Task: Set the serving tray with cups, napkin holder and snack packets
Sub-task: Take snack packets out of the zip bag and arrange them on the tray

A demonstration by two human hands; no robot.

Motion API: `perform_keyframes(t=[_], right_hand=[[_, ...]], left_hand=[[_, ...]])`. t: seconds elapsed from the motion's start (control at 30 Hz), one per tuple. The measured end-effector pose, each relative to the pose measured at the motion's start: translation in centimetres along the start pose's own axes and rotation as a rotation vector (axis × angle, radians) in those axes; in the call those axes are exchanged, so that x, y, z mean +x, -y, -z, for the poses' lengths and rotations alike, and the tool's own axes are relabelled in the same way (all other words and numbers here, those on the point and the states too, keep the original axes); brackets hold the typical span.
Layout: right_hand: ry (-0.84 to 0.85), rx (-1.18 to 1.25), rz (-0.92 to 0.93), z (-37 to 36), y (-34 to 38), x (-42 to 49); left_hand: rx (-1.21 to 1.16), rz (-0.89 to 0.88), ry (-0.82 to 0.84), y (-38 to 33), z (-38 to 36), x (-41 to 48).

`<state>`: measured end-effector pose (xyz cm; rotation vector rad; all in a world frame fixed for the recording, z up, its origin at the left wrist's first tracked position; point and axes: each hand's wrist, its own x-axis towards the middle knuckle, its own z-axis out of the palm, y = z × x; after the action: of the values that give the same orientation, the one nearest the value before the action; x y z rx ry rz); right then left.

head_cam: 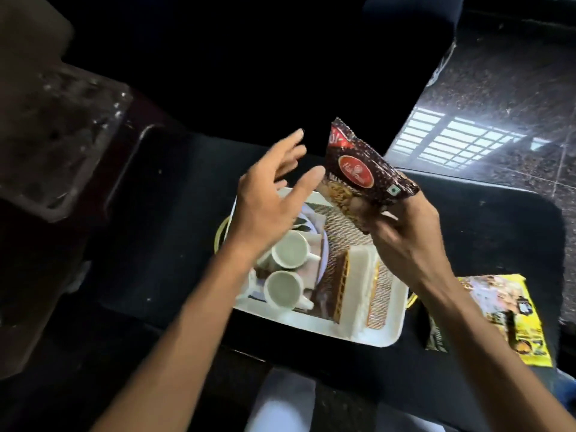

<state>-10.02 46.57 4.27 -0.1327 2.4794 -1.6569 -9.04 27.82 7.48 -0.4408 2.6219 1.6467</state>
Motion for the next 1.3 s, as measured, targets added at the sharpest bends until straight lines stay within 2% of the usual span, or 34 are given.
perform_keyframes(t=[0.1,0.37,0.5,0.73,0.93,1.07,1.2,1.3], right_hand=[[0.092,0.092,-0.096,-4.4,0.9,1.9],[0.13,-0.089,-0.262,-14.0,-1.1,4.8],[0.134,-0.204,-0.279,-16.6,-2.0,5.4],[0.127,-0.232,-0.319,-18.0,-2.4,5.5],[0.083,-0.128,-0.362,-15.3,-1.9,4.6],[-0.069,-0.076,-0.309,-10.4,-1.2,1.8],[-0.199,-0.086,-0.334,-4.5,-1.6,-2.8],[-0.209,-0.137,-0.372,-0.3,-3.2,-6.3]], left_hand=[[-0.013,0.043,0.099,3.9,3.3,2.3],[0.16,0.18,-0.002,12.6,6.6,4.1],[0.168,0.272,-0.025,14.7,6.7,4.3],[0.221,0.343,-0.003,15.5,6.7,4.5],[0.138,0.327,-0.131,15.1,6.9,3.3],[0.047,0.233,-0.209,12.1,5.5,1.1],[-0.065,0.161,-0.078,7.2,0.5,-2.5],[-0.067,0.102,0.084,4.1,-5.0,-5.6]])
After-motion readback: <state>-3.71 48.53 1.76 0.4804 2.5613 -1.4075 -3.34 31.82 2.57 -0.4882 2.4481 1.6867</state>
